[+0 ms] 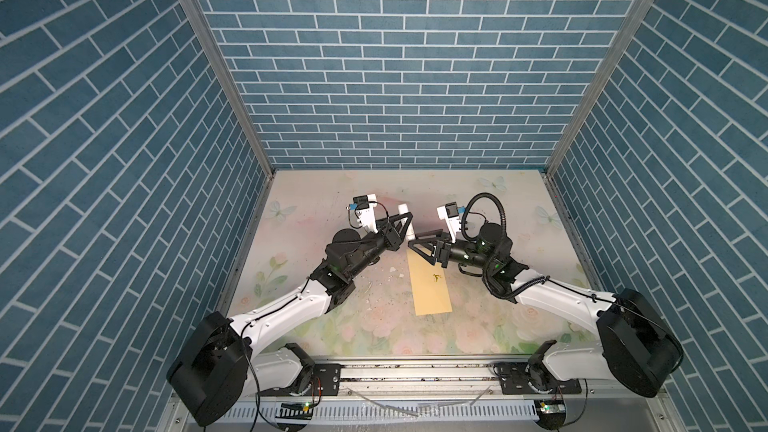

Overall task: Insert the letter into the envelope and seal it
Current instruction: 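Close the right gripper on the glue stick held by the left gripper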

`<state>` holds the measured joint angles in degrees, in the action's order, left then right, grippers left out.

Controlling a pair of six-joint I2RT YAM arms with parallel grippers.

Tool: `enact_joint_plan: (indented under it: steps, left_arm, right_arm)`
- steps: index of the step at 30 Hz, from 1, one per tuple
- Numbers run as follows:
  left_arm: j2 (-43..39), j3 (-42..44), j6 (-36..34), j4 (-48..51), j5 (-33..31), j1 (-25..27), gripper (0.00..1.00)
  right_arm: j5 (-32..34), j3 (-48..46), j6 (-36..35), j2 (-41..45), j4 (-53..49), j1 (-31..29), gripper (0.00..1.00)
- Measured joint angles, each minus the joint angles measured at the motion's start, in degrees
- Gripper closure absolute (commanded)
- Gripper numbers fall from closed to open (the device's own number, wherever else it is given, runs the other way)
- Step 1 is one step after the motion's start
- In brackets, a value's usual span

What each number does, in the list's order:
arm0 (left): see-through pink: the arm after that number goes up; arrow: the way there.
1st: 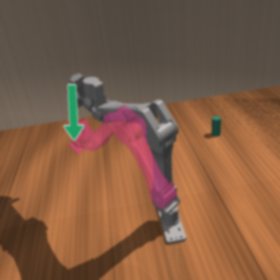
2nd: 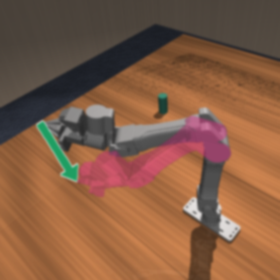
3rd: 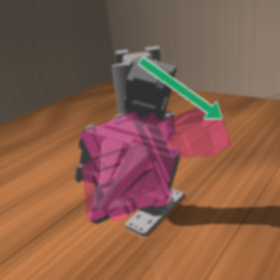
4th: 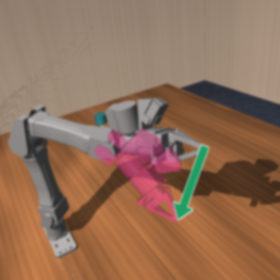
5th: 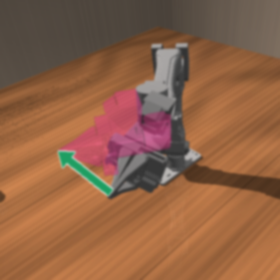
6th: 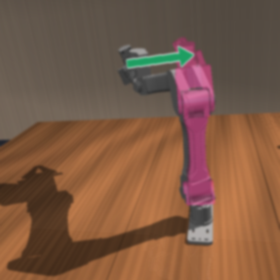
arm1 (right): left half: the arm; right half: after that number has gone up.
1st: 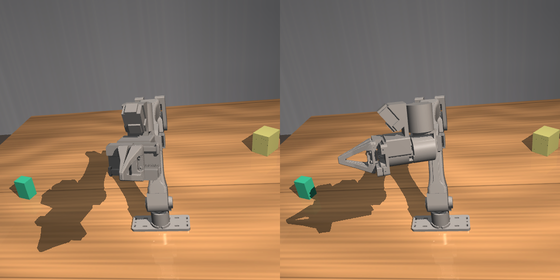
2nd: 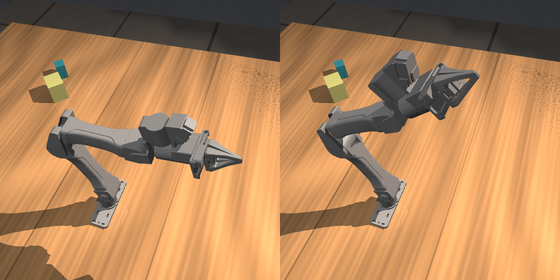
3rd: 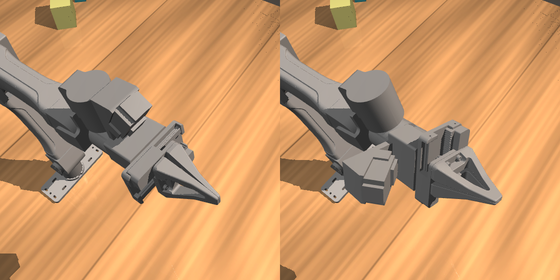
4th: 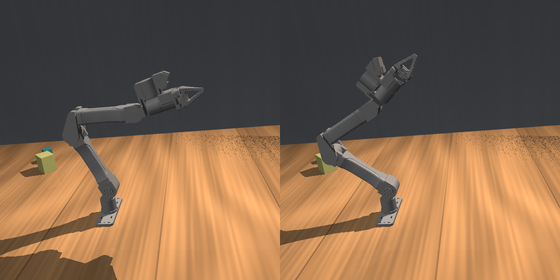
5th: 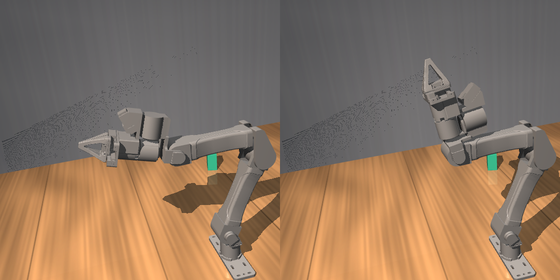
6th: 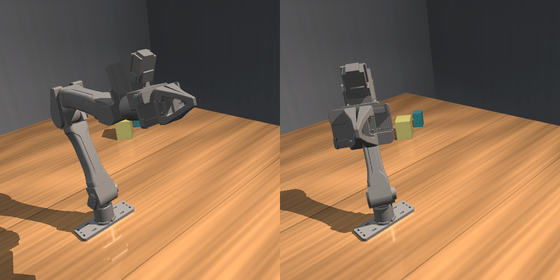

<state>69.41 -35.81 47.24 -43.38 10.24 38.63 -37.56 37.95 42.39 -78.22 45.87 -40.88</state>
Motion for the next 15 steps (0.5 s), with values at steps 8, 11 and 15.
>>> enact_joint_plan:
  steps: [8, 11, 15]
  left_arm:
    - [-0.35, 0.13, 0.31, -0.81, -0.02, 0.0, 1.0]
    - [-0.35, 0.13, 0.35, -1.22, -0.02, 0.0, 1.0]
    - [-0.35, 0.13, 0.31, -1.33, -0.04, 0.0, 1.0]
  right_arm:
    - [0.26, 0.96, 2.86, -2.75, 3.89, -0.48, 0.6]
    - [0.26, 1.38, 3.96, -3.39, 5.4, -0.66, 0.64]
    - [0.31, 2.08, 5.51, -4.2, 7.21, -0.74, 0.75]
